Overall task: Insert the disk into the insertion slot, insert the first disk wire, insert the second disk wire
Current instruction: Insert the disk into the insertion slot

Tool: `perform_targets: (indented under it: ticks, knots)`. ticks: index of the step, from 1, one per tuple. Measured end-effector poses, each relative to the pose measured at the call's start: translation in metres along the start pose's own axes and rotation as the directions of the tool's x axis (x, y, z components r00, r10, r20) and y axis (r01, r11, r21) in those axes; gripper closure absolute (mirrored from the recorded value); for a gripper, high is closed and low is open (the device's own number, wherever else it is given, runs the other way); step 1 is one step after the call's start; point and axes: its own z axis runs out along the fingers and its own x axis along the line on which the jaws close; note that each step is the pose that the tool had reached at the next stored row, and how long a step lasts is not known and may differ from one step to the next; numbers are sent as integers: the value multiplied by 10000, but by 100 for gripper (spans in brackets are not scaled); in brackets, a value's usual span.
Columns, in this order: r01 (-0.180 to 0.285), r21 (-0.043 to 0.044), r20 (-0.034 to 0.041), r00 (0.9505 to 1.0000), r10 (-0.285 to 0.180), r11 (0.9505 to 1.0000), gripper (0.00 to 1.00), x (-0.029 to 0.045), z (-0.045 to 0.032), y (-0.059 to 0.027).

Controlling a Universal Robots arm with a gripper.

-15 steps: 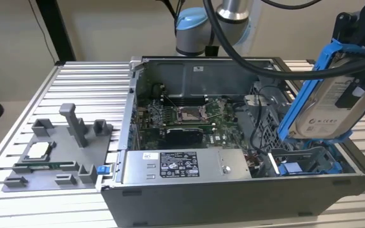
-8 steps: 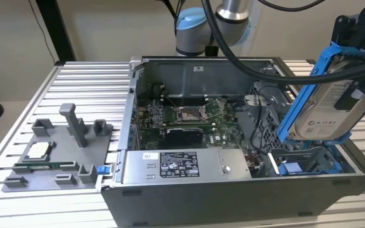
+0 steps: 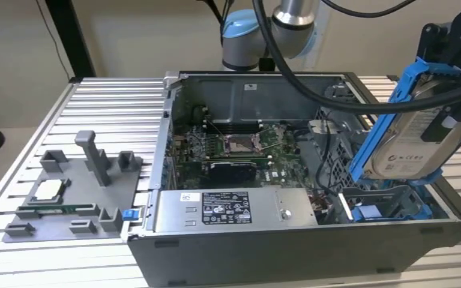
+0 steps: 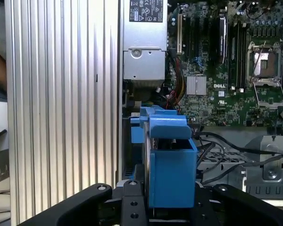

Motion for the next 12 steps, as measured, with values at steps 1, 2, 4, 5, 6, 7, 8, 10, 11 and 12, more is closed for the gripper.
perform_targets:
  ticks: [1,2,4,5,6,7,8,10,11,12]
  knots:
    - [0,0,1,10000,0,10000,100,2,4,0]
    - [0,0,0,10000,0,10000,100,3,8,-1]
    - [0,0,0,10000,0,10000,100,5,16,-1]
    - [0,0,1,10000,0,10000,100,8,20,-2]
    - [0,0,1,10000,0,10000,100,10,24,-2]
    - [0,0,0,10000,0,10000,100,13,26,-2]
    - [0,0,4,10000,0,10000,100,15,31,-2]
    - [0,0,5,10000,0,10000,100,15,37,-3]
    - [0,0,3,10000,0,10000,100,16,38,-3]
    - [0,0,4,10000,0,10000,100,18,40,-3]
